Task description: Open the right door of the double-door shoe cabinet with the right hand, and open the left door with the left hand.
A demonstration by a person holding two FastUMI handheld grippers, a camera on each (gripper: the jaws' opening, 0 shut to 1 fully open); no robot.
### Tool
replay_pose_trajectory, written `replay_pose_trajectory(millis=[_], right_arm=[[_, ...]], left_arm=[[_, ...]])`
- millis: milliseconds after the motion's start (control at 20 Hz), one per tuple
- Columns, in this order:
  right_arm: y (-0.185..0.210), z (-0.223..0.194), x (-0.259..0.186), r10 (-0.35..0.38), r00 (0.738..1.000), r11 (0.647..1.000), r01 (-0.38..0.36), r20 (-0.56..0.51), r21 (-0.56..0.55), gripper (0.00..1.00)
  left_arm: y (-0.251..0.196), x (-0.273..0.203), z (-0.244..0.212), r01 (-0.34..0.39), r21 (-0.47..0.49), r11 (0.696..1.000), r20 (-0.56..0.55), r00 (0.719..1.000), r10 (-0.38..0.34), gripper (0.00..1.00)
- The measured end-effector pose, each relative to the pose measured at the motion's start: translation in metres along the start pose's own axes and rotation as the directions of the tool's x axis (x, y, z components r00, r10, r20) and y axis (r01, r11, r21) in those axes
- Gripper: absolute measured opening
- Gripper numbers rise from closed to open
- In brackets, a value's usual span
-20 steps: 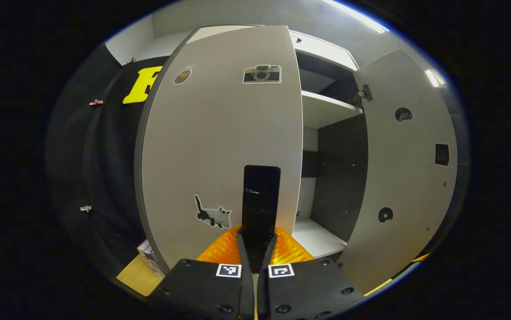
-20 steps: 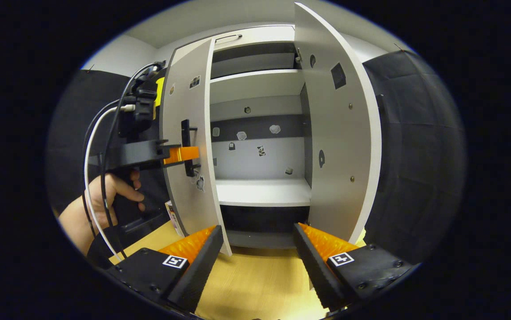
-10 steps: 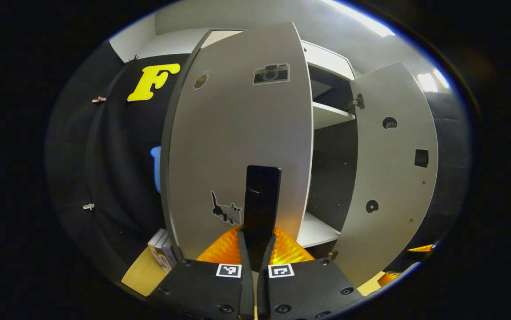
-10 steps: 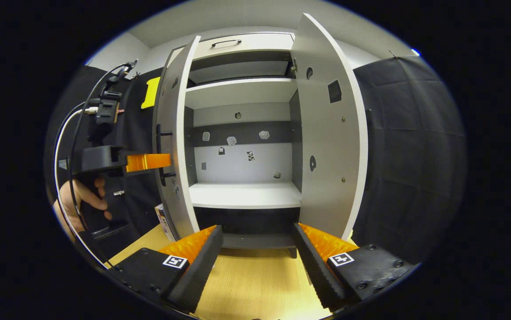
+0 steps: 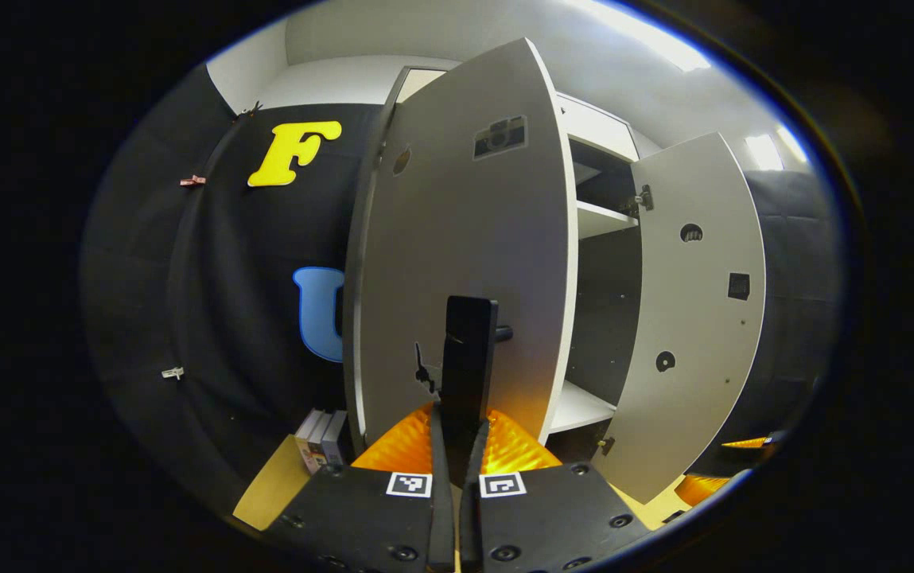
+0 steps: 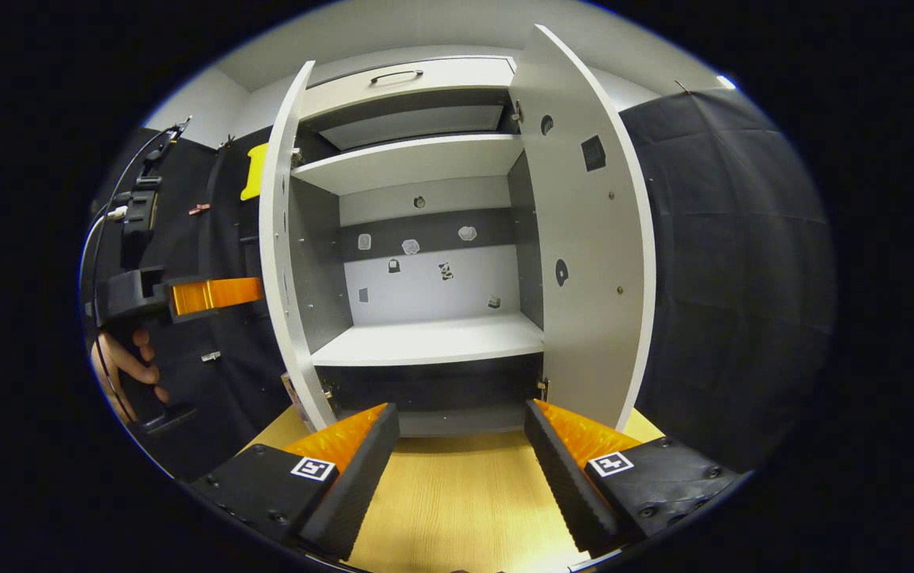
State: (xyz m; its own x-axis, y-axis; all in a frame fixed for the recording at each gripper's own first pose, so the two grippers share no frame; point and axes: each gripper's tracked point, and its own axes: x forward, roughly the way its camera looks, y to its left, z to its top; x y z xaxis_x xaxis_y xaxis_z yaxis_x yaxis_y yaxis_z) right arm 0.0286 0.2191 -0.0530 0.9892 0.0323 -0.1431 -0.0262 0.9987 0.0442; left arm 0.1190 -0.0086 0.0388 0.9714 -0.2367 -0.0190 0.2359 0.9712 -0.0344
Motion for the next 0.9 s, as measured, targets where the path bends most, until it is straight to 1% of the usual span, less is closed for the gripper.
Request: replay_pose_trajectory(millis=[150,400,550,600,650,700,750,800,900], right_arm=[[0.004,-0.002,-0.005,-0.002,1.0,1.0,0.002,0.0,-0.004,0.99],[0.003,-0.003,-0.008,-0.013,1.0,1.0,0.013,-0.008,-0.012,0.99],[0.008,-0.002,-0.008,-0.005,1.0,1.0,0.005,-0.005,-0.022,0.99],[0.012,-0.003,-0.007,-0.001,1.0,1.0,0.0,-0.005,-0.027,0.99],[0.014,-0.003,-0.008,0.005,1.0,1.0,-0.005,-0.007,-0.03,0.99],[0.017,-0.004,-0.009,0.01,1.0,0.999,-0.01,-0.009,-0.031,0.99],[0.018,-0.004,-0.01,0.013,1.0,0.999,-0.013,-0.009,-0.03,0.99],[0.02,-0.004,-0.009,0.015,1.0,0.999,-0.015,-0.011,-0.03,0.99],[0.021,-0.006,-0.011,0.013,1.0,0.999,-0.013,-0.015,-0.037,0.99]], left_arm=[[0.012,-0.005,0.0,-0.044,0.028,0.999,0.029,0.999,0.043,0.07],[0.058,-0.027,0.0,-0.099,0.037,0.994,0.042,0.994,0.097,0.07],[0.085,-0.032,0.0,-0.166,0.034,0.985,0.044,0.985,0.165,0.06],[0.095,-0.032,-0.001,-0.187,0.039,0.982,0.045,0.982,0.185,0.08],[0.104,-0.034,0.0,-0.208,0.046,0.977,0.045,0.978,0.206,0.06],[0.114,-0.033,-0.001,-0.208,0.042,0.977,0.044,0.978,0.206,0.03],[0.115,-0.034,-0.001,-0.185,0.028,0.982,0.037,0.982,0.184,0.05],[0.116,-0.035,-0.002,-0.172,0.012,0.985,0.032,0.985,0.171,0.05],[0.118,-0.039,-0.003,-0.161,-0.015,0.987,0.033,0.986,0.162,0.05]])
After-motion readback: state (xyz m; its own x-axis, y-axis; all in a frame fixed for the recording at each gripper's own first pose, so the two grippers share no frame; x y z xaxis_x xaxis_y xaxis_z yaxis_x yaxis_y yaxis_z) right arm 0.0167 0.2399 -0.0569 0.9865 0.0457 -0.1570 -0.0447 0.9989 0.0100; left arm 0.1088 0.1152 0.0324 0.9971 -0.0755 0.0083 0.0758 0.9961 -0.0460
